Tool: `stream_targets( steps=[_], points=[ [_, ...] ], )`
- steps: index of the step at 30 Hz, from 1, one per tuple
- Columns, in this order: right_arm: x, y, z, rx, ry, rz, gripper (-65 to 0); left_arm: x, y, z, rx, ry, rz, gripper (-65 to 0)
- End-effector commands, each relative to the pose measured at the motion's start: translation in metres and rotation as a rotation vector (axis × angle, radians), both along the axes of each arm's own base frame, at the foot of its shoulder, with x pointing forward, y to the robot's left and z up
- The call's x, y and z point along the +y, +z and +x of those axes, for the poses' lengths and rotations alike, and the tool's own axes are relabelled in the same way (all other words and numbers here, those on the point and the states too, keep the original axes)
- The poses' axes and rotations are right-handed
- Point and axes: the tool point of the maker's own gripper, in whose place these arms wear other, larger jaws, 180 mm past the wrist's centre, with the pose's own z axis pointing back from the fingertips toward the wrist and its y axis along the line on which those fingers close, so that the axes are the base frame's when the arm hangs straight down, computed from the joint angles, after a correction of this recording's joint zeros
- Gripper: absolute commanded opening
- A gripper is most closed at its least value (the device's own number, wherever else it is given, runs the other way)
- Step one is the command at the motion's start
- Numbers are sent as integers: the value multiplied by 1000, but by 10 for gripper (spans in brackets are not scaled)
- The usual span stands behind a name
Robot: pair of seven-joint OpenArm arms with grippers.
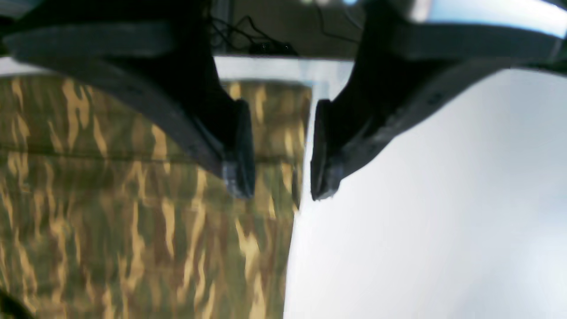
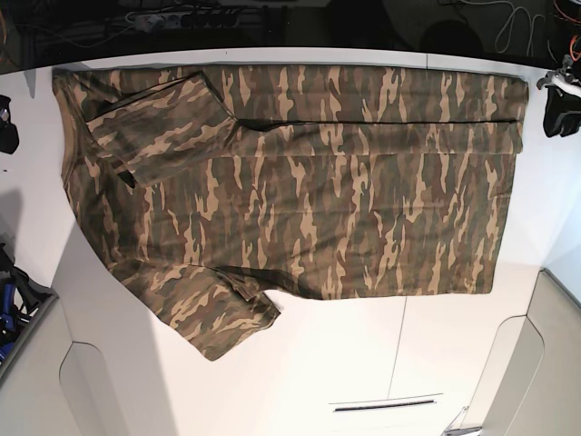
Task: Fold the T-shirt properly
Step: 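Open both grippers and release the folded edge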
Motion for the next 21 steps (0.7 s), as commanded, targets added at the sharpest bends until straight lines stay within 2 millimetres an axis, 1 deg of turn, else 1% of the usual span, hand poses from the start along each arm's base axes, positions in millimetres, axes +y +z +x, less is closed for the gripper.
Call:
stream_targets(
  steps=[1,3,7,10,12,15,17,21],
  points=[
    [-8,22,14,-72,10,-37,-370,2,18,11,-59,-26,23,-404],
    [-13,34,26,-121,4,-59,-370,3,25,20,-85,-31,32,-402],
    [-17,54,51,-203,-6,-83,-370,5,40,38,-148,-36,43,-322],
    [-15,67,72,-256,0,-106,-370,3,51,54,-195,-59,54,-317],
    [-10,73,87,-280,15,-126,-370,1,54,64,-213,-81,66,-317],
    [2,76,109,-290,54,-145,-370,1,50,82,-199,-96,100,-317],
    [11,74,125,-294,79,-151,-370,2,45,96,-187,-96,104,-317],
    [26,56,154,-265,122,-146,-370,1,32,124,-172,-113,106,-317]
  ],
)
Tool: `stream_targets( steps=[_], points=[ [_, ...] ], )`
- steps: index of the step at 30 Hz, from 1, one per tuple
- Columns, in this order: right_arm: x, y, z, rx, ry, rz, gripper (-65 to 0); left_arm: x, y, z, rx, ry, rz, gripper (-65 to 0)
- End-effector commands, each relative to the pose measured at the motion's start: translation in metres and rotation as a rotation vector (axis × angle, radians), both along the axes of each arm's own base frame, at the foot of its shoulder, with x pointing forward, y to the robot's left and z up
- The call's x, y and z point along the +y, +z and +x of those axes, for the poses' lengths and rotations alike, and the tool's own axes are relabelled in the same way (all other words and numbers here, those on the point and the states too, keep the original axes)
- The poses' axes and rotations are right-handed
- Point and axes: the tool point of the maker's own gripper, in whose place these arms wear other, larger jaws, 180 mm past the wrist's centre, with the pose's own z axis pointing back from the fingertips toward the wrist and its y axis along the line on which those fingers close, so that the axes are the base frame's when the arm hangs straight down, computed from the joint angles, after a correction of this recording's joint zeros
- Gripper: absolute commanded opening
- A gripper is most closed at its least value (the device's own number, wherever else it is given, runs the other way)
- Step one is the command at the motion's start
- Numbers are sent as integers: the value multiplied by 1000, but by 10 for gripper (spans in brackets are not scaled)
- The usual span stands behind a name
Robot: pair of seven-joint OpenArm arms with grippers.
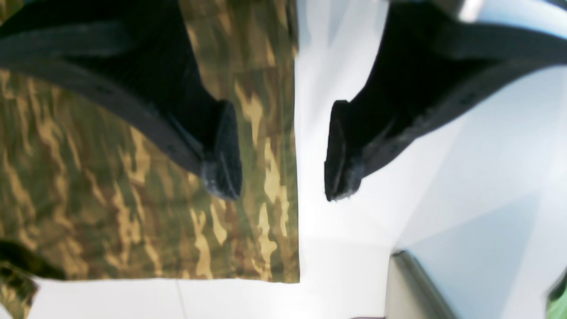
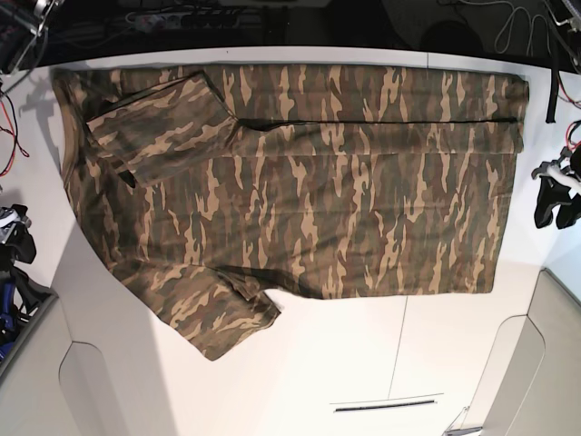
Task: Fold the T-shirt properly
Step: 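Open both grippers and release the folded edge, then move both grippers to the hem corners and grasp them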
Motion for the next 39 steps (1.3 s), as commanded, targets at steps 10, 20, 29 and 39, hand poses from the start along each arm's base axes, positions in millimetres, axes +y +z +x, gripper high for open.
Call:
stream_targets(
  steps=[10,20,29,39],
  points=[
    [6,-36,62,12,-23,117,-370,17,-26,78,40,11,-29,-251],
    [26,-84,68,81,-46,172,-370,30,-63,135,91,72,-76,-229],
    [62,-107,67,113,-28,248,-370,18,-100,145,179,112,-108,-229],
    [98,-113,72,112,0,308,-370,-21,-114,154,193,66,-160,-230]
  ],
)
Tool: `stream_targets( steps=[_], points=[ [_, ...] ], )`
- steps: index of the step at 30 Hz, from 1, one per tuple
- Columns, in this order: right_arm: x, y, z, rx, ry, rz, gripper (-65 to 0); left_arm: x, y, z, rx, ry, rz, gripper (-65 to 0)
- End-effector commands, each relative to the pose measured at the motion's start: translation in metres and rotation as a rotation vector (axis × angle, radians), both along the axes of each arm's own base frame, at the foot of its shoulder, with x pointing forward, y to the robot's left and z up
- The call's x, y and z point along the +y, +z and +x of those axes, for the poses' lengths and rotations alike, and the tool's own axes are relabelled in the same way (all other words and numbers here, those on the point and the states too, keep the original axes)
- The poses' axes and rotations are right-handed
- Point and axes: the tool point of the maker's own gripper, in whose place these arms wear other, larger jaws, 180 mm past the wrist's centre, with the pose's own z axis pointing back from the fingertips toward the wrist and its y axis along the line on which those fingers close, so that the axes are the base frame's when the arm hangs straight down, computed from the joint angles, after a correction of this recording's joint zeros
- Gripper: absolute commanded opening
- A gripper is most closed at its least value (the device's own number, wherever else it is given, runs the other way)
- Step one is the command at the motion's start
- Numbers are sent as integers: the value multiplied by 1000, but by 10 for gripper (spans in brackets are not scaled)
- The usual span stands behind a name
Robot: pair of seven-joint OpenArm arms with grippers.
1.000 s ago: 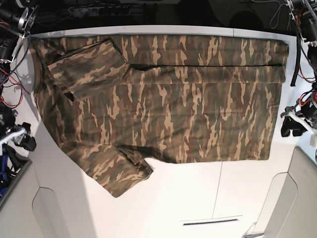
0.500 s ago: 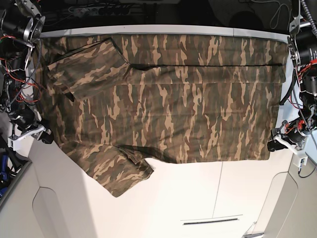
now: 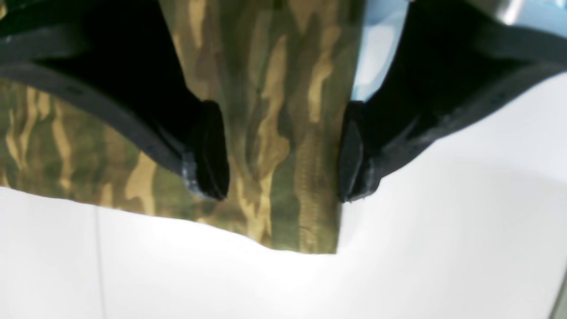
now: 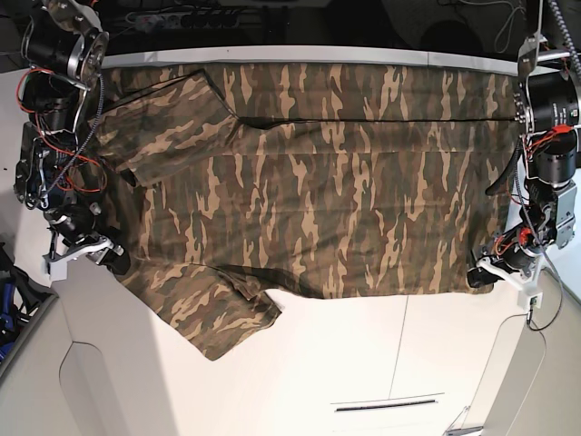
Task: Fold the T-shirt properly
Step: 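Move both grippers to the hem corners and grasp them, then lift the hem with both grippers and fold it over toward the collar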
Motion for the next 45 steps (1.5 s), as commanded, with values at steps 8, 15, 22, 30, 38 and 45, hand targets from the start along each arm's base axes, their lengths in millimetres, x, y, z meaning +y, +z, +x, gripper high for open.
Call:
stream_targets(
  steps=[8,15,22,30,38,45],
  points=[
    [-2,8,7,-9,11,-14,-420,-4,10,10,-14,-12,-3,-281],
    [-2,8,7,-9,11,-14,-650,-4,11,10,-12,-14,-4,-519],
    [1,13,9,-21,17,10,-650,-18,23,17,-46,-111,-32,-650],
    [3,32,9,-9,81,-2,-650,-13,45,11,-4,-161,-78,-650],
    [8,66,7,-20,166,8,-650,-8,70,6,28,-200,-90,-650],
    [20,75,-2,7,237,39,-650,3,81,-10,83,-198,-164,-650]
  ],
)
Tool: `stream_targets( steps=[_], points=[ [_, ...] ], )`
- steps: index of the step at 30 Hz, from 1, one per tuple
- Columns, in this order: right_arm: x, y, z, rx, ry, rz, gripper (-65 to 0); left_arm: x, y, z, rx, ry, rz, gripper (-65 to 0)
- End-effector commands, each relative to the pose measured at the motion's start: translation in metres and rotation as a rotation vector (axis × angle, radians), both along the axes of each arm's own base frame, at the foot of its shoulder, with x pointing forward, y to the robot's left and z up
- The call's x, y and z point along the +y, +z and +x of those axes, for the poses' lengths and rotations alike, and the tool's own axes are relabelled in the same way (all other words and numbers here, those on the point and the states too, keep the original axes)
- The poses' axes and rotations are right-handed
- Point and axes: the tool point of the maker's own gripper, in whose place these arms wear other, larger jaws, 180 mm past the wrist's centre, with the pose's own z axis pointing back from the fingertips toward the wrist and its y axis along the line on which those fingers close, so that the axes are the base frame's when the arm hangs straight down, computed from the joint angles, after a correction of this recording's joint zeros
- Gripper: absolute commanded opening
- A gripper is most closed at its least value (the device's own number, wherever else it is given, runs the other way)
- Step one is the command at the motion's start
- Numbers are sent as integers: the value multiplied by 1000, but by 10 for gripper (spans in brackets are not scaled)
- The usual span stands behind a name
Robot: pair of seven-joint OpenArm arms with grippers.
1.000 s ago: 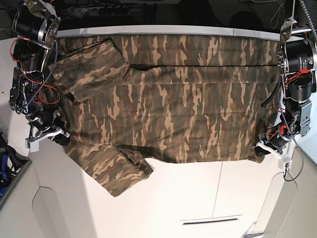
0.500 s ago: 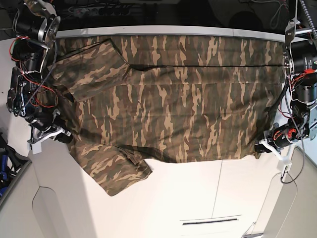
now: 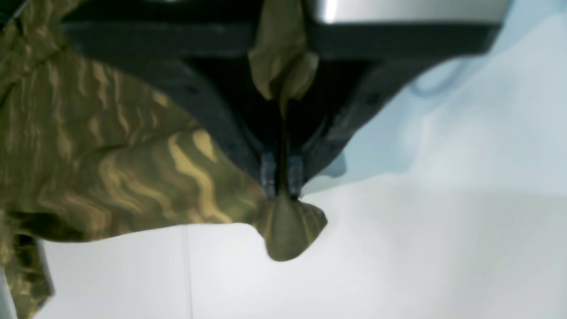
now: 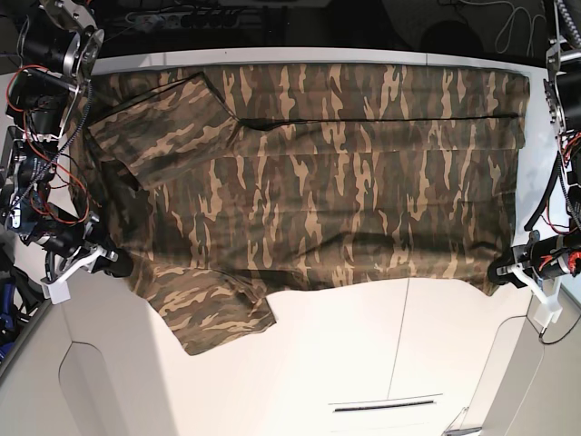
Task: Fold the T-shirt properly
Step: 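Lift the hem with both grippers and fold it over toward the collar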
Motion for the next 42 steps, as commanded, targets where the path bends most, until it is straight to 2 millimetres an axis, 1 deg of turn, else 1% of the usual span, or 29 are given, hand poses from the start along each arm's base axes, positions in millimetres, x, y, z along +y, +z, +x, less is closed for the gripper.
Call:
stream_targets(
  steps=[1,4,7,9,12,15,18,19,23,29,32,36,39,42],
  points=[
    [-5,23,11,-66,2,6,-650,2,24,11,-54,-10,-17,-650],
    [-3,28,8,-64,26,35,-650,-8,21,2,-1,-39,-69,-650],
    [-4,31,4,-52,46,56,-650,-11,25,-3,16,-49,-112,-650],
    [-4,33,0,-43,66,72,-650,-6,31,-5,9,-42,-130,-650],
    [-5,37,-6,-30,100,88,-650,7,41,-7,-8,-22,-136,-650],
    [-9,40,-11,-17,120,95,-650,19,49,-11,-15,-7,-140,-650],
    [-16,42,-18,-24,117,117,-650,20,48,-20,8,-14,-160,-650],
    [-17,42,-22,-25,116,123,-650,20,46,-24,17,-18,-161,-650],
    [-21,29,-42,6,116,114,-650,17,35,-38,42,-40,-147,-650],
    [-19,19,-73,25,137,73,-650,2,30,-56,50,-128,-86,-650],
    [-22,18,-87,23,136,48,-650,-4,23,-69,68,-168,-58,-650],
    [-28,23,-102,8,131,16,-650,-4,17,-86,93,-203,-19,-650],
    [-33,25,-112,5,129,-14,-650,-4,19,-95,91,-227,12,-650],
    [-37,26,-122,11,130,-33,-650,-5,25,-99,69,-240,29,-650]
  ],
)
